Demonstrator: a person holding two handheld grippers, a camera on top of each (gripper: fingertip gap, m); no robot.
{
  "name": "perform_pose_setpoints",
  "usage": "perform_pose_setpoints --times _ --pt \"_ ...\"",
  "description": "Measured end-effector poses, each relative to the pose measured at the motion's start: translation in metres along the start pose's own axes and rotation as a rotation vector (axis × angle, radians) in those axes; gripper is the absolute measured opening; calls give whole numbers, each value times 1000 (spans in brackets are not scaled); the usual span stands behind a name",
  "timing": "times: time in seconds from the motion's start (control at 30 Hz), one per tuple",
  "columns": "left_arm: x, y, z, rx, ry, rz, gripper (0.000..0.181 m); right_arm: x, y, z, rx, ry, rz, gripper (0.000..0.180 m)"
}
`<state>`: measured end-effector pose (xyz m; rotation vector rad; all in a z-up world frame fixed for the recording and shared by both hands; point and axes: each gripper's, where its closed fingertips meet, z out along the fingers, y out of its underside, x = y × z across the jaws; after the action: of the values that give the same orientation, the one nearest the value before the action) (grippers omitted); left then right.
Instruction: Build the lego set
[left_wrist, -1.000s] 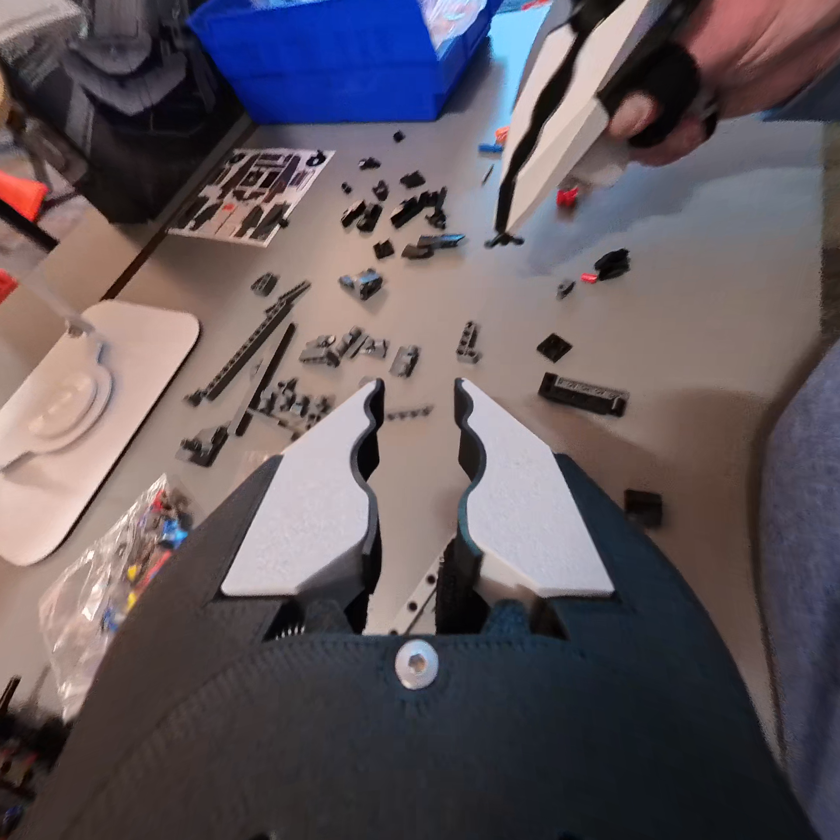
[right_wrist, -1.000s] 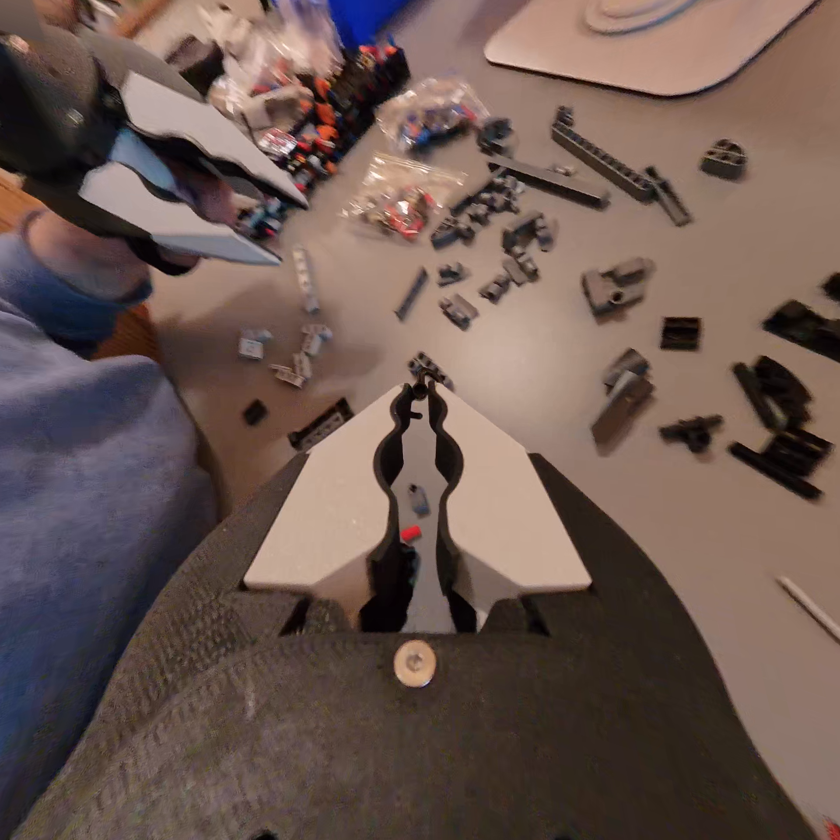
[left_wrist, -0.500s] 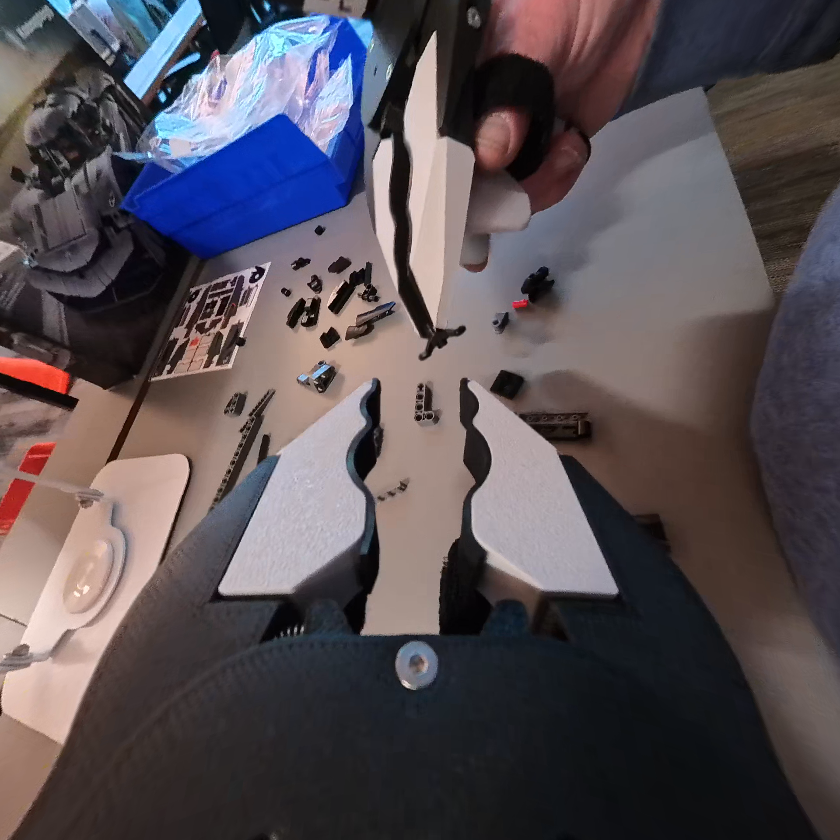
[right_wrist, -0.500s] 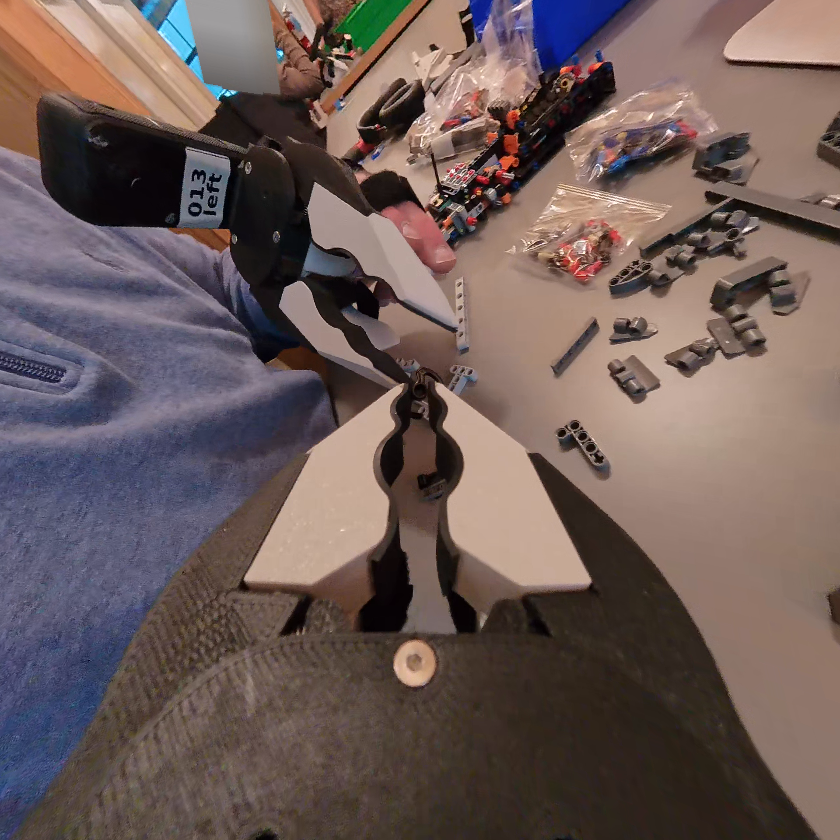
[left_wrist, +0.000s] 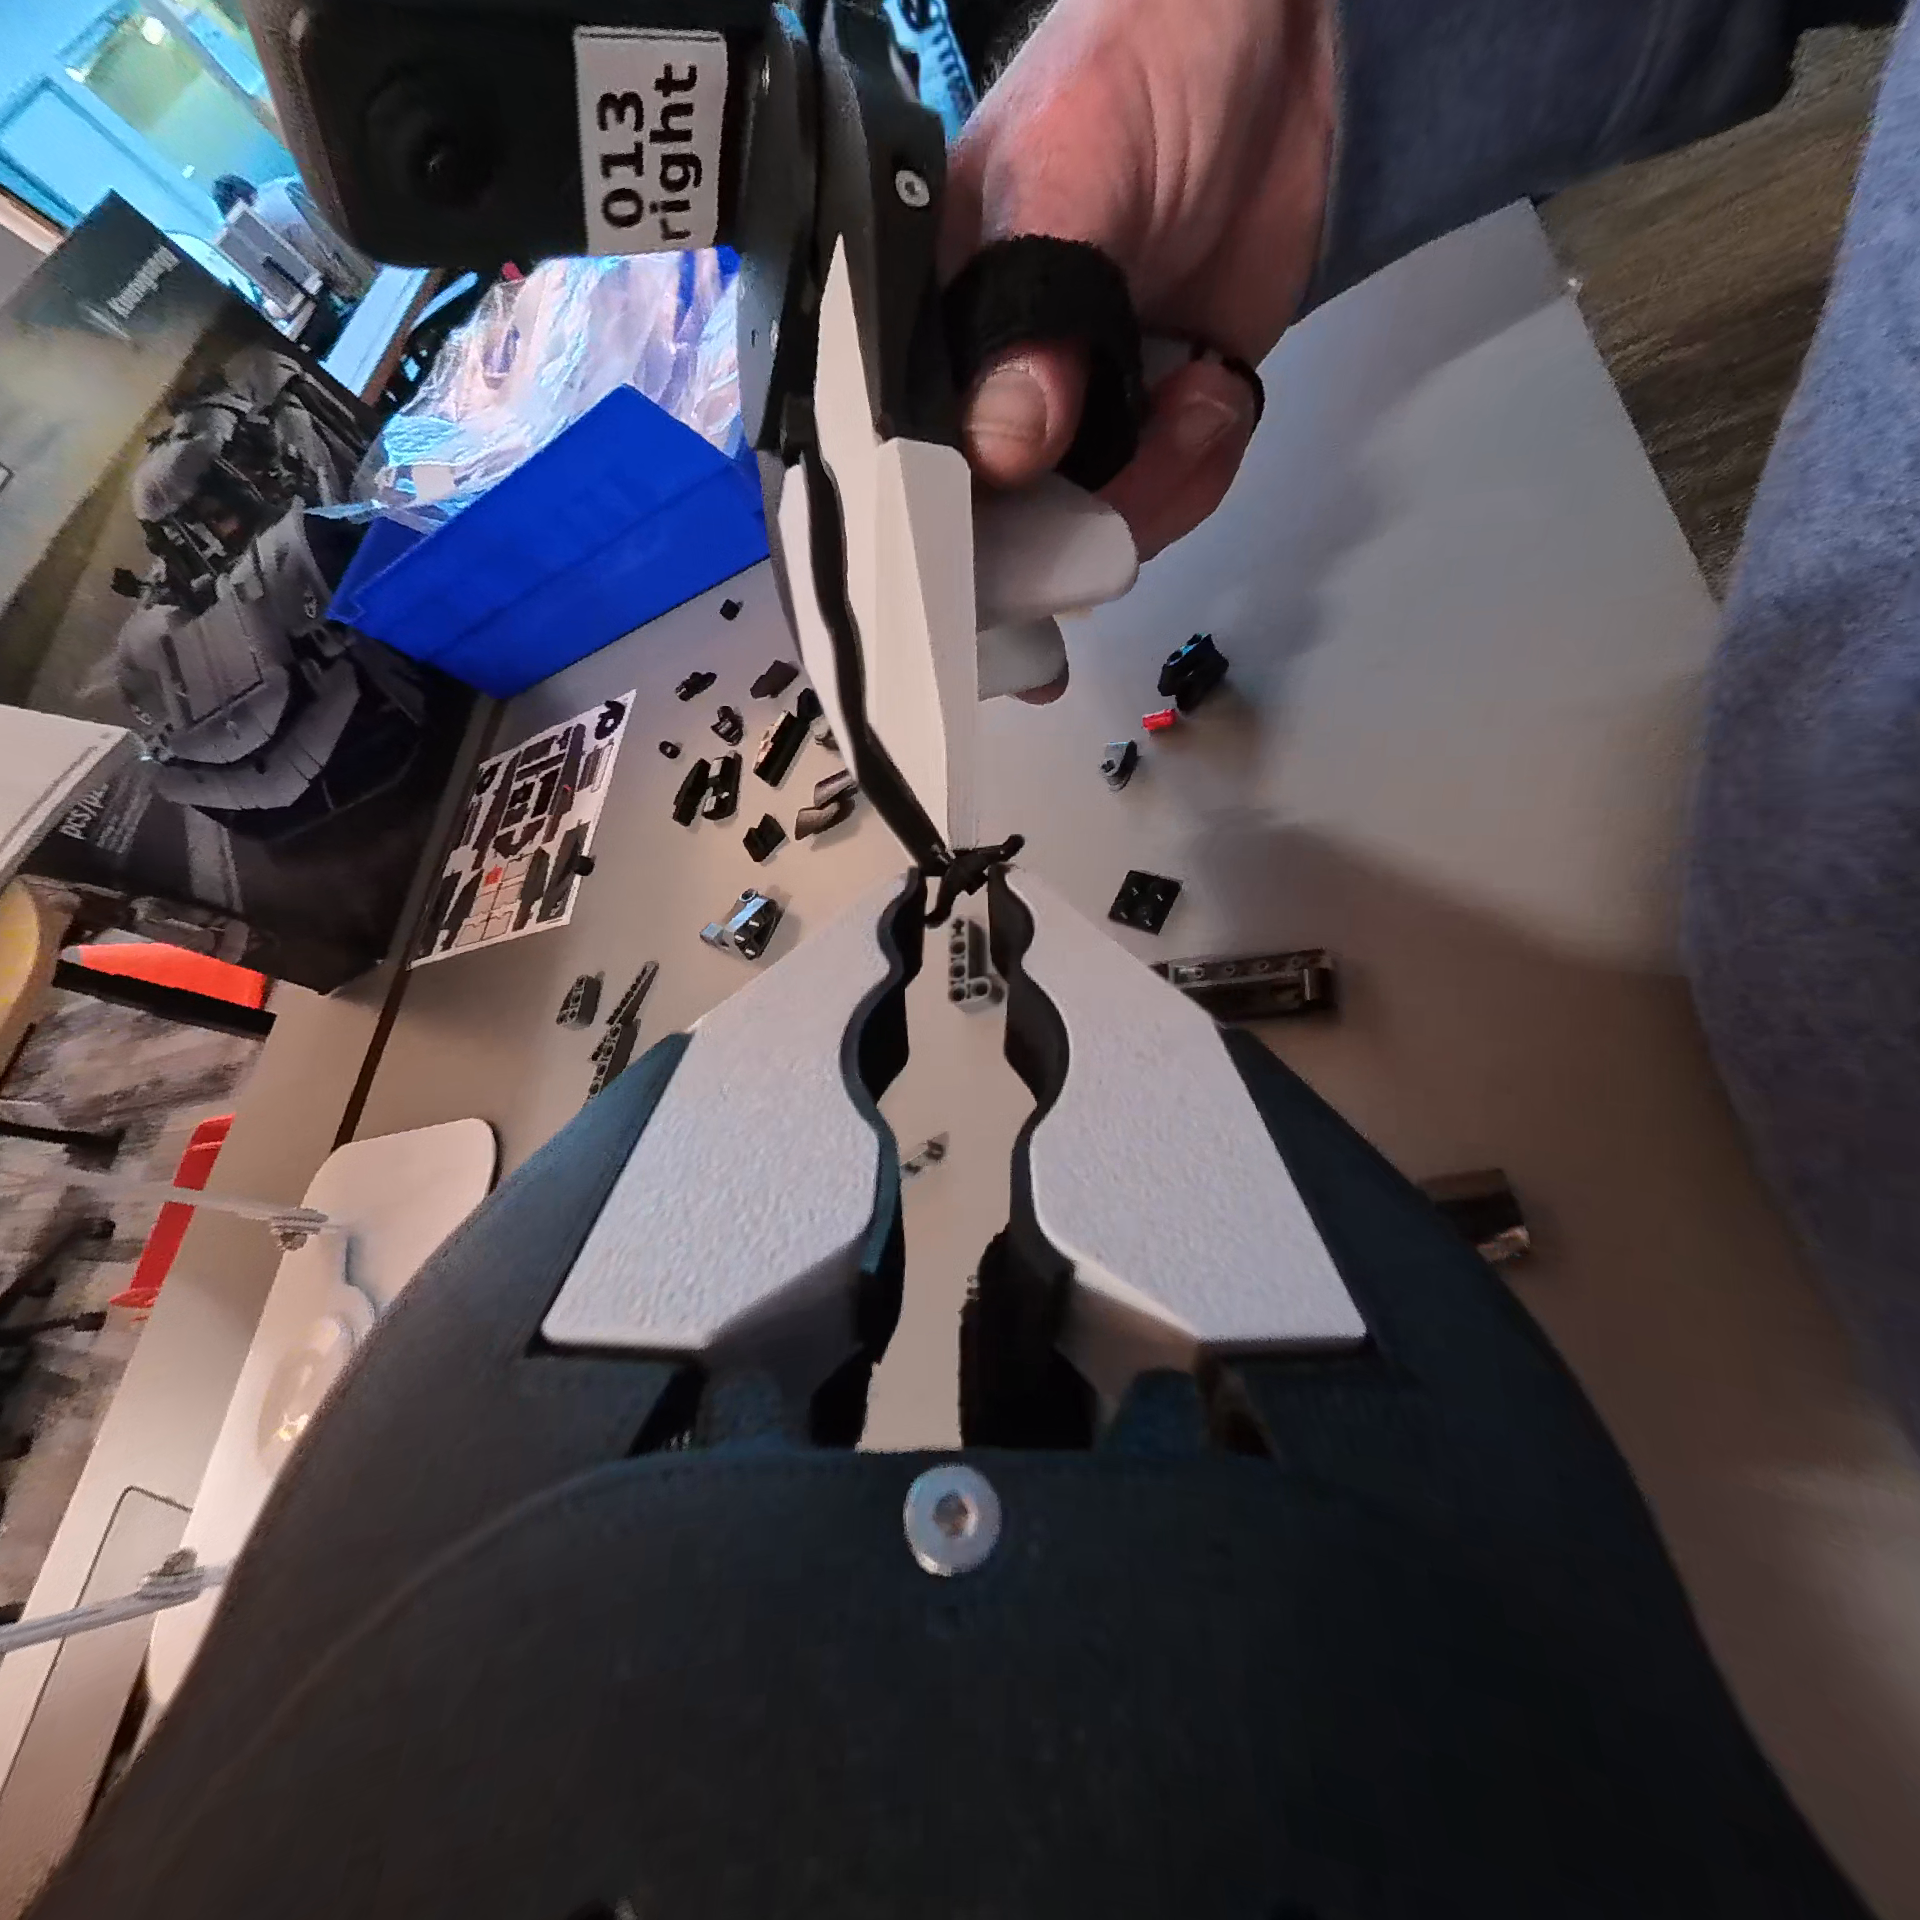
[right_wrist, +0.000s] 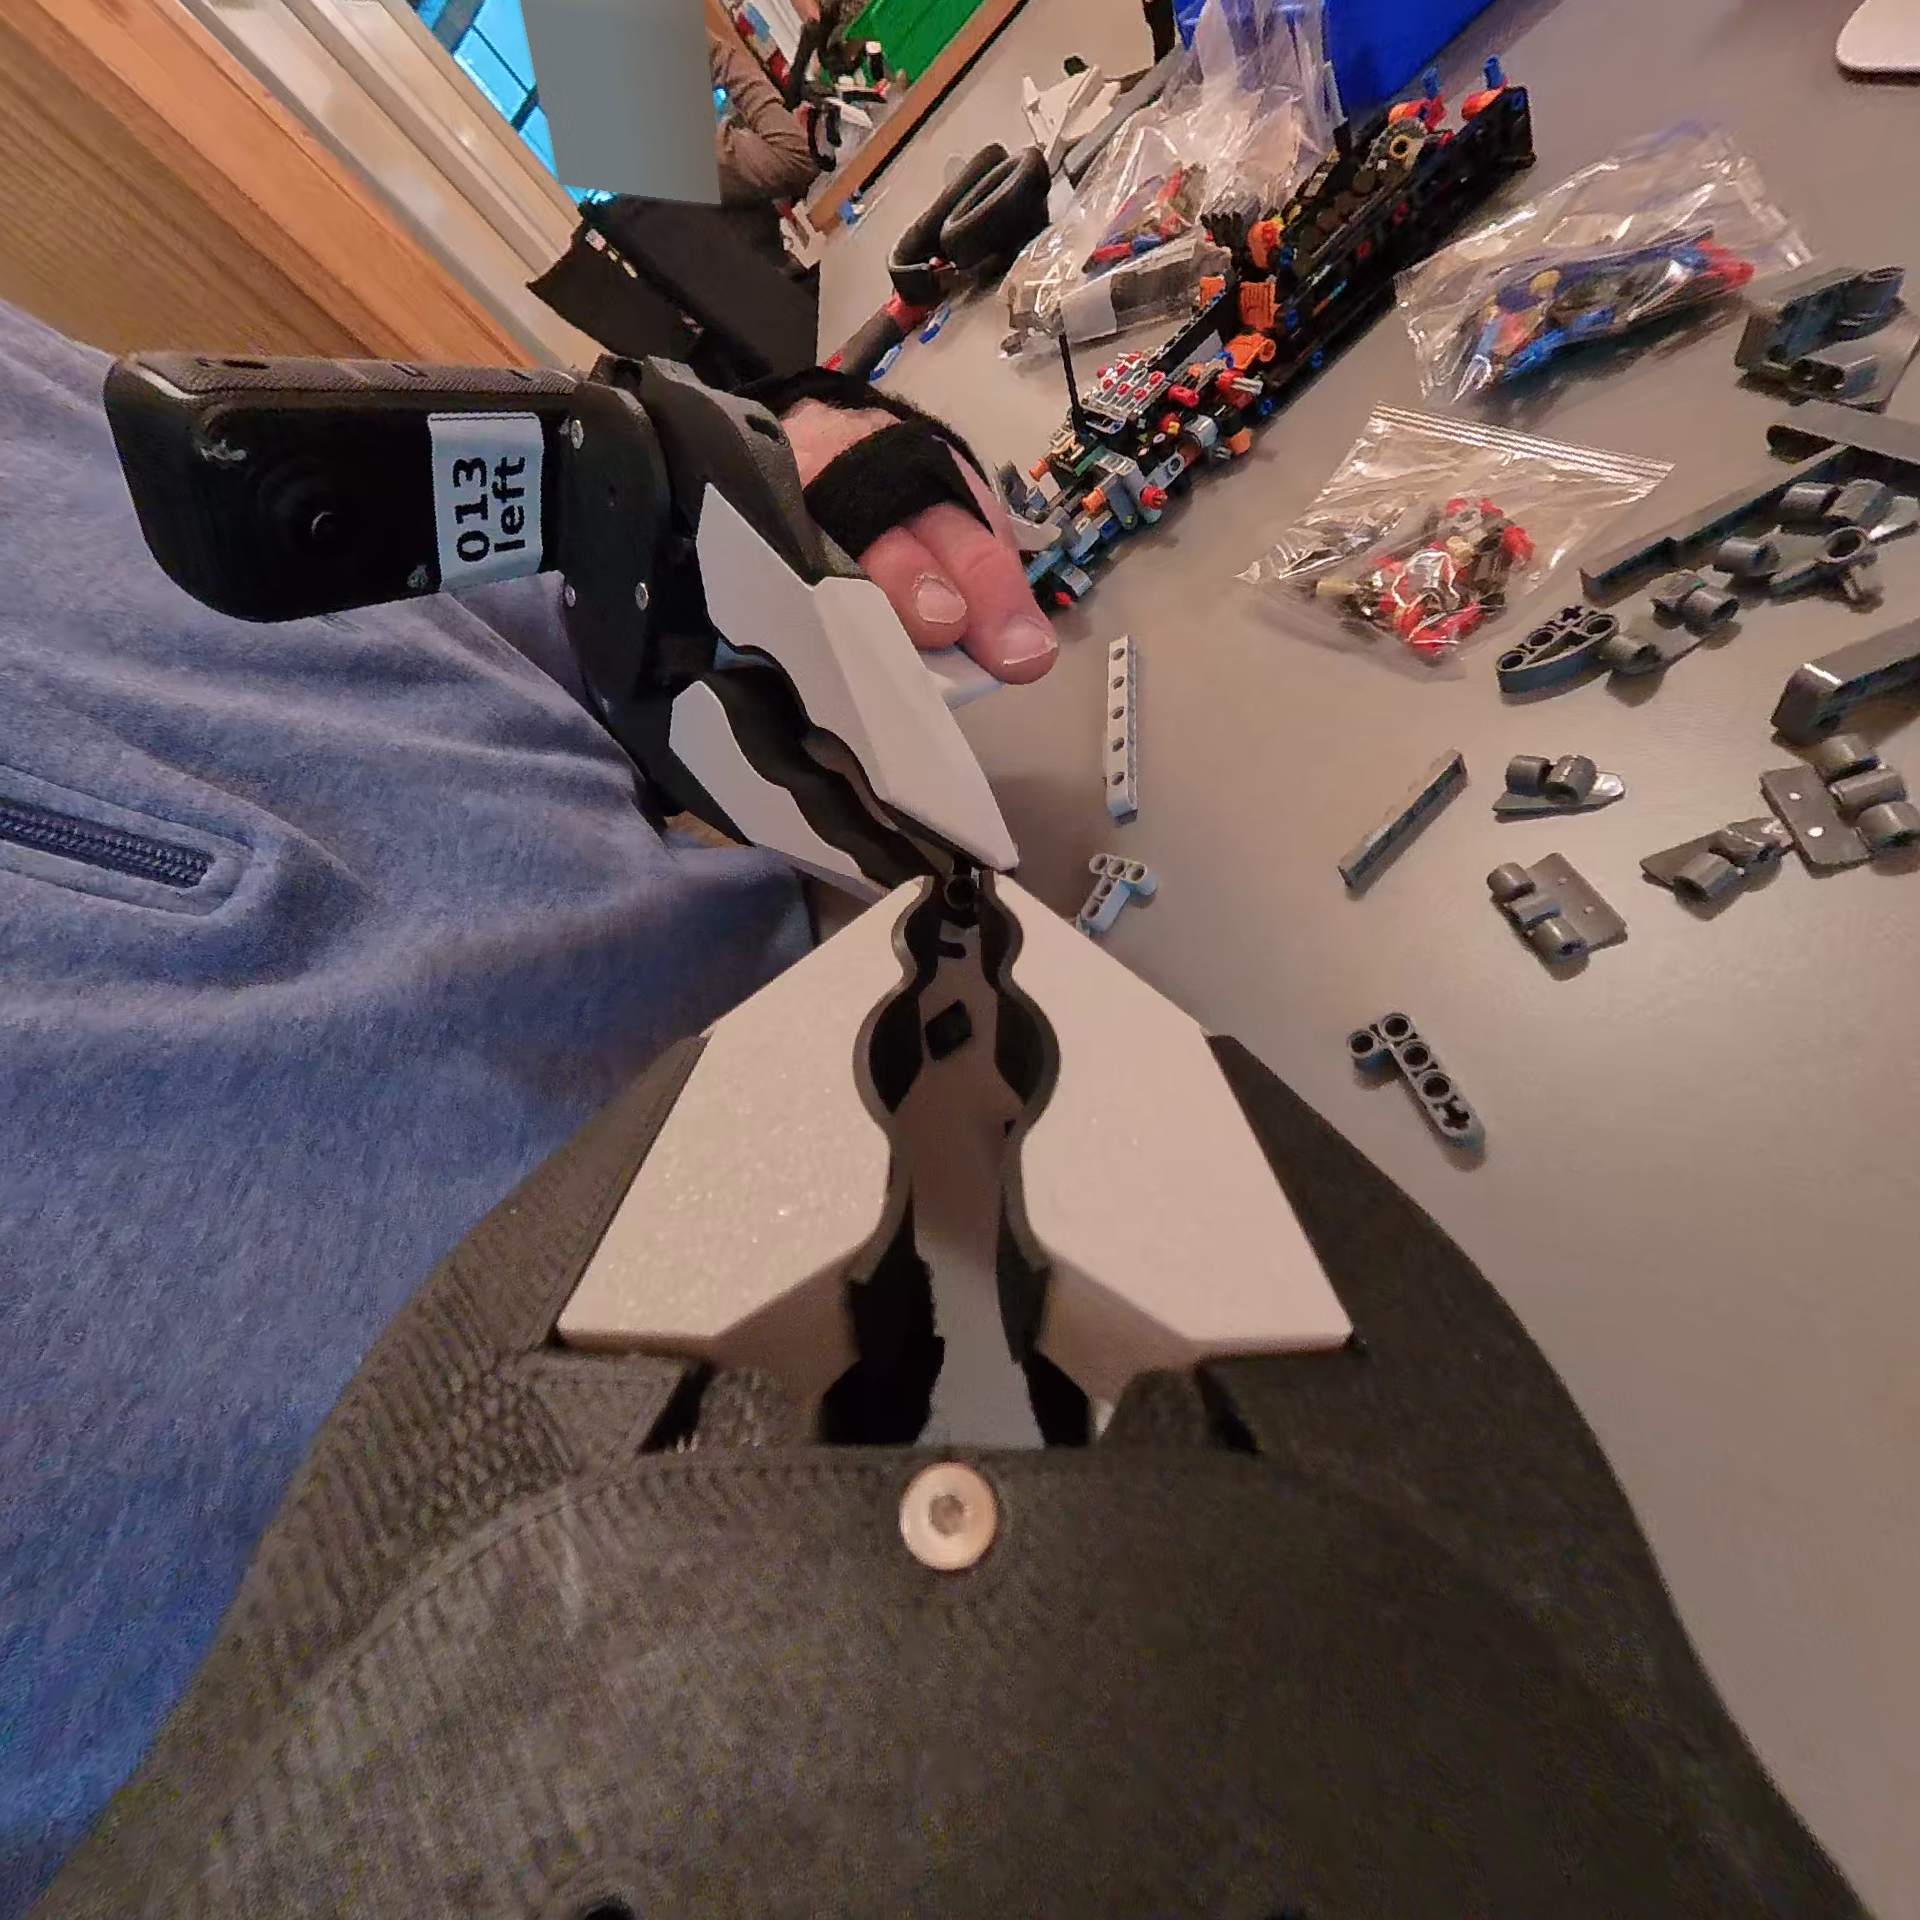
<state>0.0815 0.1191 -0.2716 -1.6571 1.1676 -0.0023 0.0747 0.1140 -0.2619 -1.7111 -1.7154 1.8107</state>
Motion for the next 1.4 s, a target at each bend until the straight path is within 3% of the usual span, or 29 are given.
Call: perform_pose_setpoints --times 0.43,0.67,0.87,1.07,1.4 --pt "-31 7 -31 13 -129 -142 8 -4 -42 22 75 59 -81 10" --pt "-37 9 -38 27 -142 -175 7 -4 -62 15 142 154 -168 15" --pt "-32 13 -41 15 -126 -175 7 16 -58 -36 143 384 -224 16" --pt "-20 26 -42 -45 -87 -157 7 43 -16 -102 42 635 -188 13" --pt "-12 39 -44 -114 -81 -152 7 69 29 -138 -141 829 -175 14"
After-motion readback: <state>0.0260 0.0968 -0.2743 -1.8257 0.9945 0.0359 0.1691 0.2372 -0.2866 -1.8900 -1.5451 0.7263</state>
